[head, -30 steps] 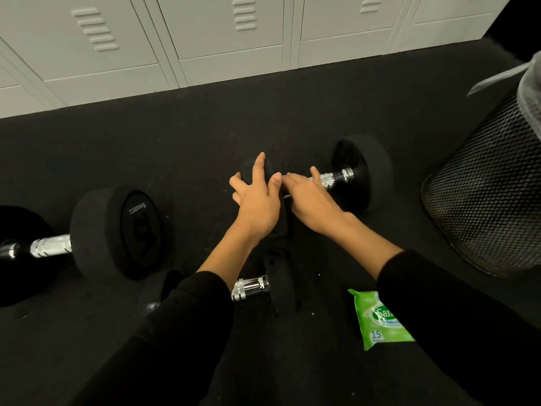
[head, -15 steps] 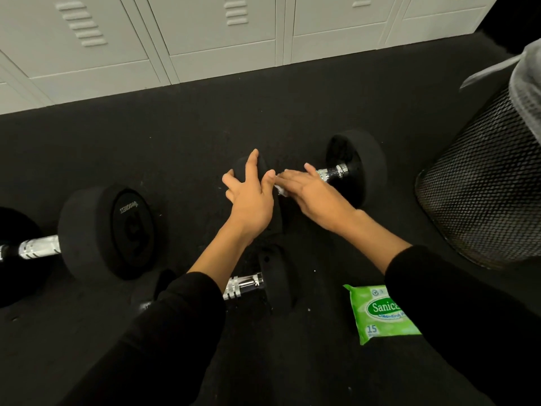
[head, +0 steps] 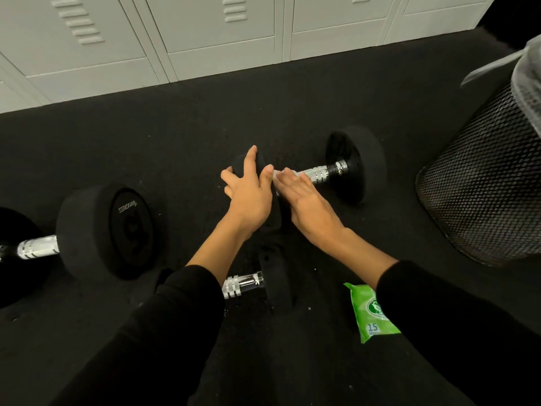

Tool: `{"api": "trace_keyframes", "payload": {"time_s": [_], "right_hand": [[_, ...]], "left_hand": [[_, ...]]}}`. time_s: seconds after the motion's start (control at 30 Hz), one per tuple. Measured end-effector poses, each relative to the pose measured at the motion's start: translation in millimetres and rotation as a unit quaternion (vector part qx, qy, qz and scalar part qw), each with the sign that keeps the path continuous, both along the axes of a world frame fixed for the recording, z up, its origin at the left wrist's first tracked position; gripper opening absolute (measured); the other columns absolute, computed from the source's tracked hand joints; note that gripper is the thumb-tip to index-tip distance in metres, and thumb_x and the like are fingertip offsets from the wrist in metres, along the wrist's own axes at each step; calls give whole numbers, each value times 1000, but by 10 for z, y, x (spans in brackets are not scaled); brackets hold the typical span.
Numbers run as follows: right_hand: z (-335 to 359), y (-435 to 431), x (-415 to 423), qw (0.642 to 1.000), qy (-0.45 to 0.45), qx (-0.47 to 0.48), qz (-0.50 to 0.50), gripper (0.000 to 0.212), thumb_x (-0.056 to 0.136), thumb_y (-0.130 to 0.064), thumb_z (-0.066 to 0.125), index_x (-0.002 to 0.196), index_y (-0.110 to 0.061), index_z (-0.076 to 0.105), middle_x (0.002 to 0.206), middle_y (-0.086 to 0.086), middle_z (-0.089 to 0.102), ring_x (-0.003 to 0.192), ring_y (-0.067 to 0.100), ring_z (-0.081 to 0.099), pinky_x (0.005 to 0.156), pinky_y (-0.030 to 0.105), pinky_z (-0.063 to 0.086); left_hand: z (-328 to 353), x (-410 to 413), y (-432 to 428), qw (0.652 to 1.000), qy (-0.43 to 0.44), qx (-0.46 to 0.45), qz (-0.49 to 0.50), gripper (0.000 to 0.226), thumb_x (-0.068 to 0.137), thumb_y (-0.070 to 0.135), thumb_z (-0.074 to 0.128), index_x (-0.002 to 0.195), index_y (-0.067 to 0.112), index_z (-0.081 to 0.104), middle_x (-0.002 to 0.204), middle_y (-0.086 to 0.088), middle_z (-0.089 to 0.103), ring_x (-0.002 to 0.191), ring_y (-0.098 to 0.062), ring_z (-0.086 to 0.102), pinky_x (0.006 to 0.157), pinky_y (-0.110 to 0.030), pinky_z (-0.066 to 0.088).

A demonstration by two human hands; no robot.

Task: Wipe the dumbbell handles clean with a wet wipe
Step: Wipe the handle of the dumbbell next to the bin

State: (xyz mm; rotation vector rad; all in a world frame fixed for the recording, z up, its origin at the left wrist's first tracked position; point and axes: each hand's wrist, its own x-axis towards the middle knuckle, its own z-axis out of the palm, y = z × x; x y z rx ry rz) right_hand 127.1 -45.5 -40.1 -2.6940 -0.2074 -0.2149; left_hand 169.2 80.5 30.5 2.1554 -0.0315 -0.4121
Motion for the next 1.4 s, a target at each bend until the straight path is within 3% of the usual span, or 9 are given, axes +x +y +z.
{"api": "trace_keyframes", "payload": {"time_s": [0.13,0.3,0.47,0.63,0.73,0.83,1.03,1.2,1.4], "right_hand": [[59,-71,41,998,9,-49,24,59,84,8,48,141,-4,40,144,14,45,139,27,33,118,34,9],[263,-12,423,995,84,-54,13,31,90,-3,42,117,-2,56,107,14,61,107,32,54,114,36,21],[24,-28,127,998,18,-43,44,56,83,11,51,138,1,43,140,18,48,135,33,39,117,38,15],[121,-156,141,997,12,-44,68,50,82,12,51,130,0,53,132,17,56,128,33,48,112,41,26],[369,-23,393,994,109,-27,1,25,94,-10,41,109,-5,60,109,15,64,107,36,55,93,40,39],[486,50,609,977,208,-33,-32,30,98,-24,38,112,-10,61,106,16,64,99,36,58,71,34,38],[311,-10,345,995,102,-15,16,30,93,-10,43,120,-7,55,115,9,61,114,27,53,110,37,21],[76,-71,66,999,13,-22,34,62,85,9,49,143,-5,37,148,11,40,141,23,30,114,23,4],[-12,-15,-82,998,-31,-55,18,65,77,18,54,139,-1,42,144,17,44,137,30,36,113,35,12]], "left_hand": [[8,-23,2,1000,-2,-2,-1,49,102,40,32,149,40,17,154,-15,-1,138,-36,18,109,-44,26],[9,-10,8,1000,-1,-3,4,50,102,42,32,149,40,17,153,-14,1,137,-35,21,108,-42,27],[3,1,9,1000,-5,2,1,49,102,42,32,149,40,18,153,-14,2,137,-35,21,109,-41,26],[-6,-6,11,1000,-7,1,0,49,102,42,31,149,41,17,153,-14,1,138,-35,20,108,-42,26],[-7,-30,9,1000,-8,-3,-1,49,102,43,31,149,41,16,154,-14,0,138,-35,20,108,-41,26],[-7,-35,11,1000,-8,-1,-1,49,102,43,30,149,41,16,154,-13,0,137,-35,20,106,-40,26],[-24,-2,15,1000,-9,-1,2,49,102,43,32,149,41,18,153,-14,3,137,-35,22,108,-42,27],[-40,-36,18,1000,-18,-5,-2,50,102,43,32,149,40,18,154,-15,0,139,-36,21,109,-42,26],[-32,-40,11,1000,-19,3,2,49,102,42,32,149,40,18,153,-15,3,137,-35,23,108,-41,27]]}}
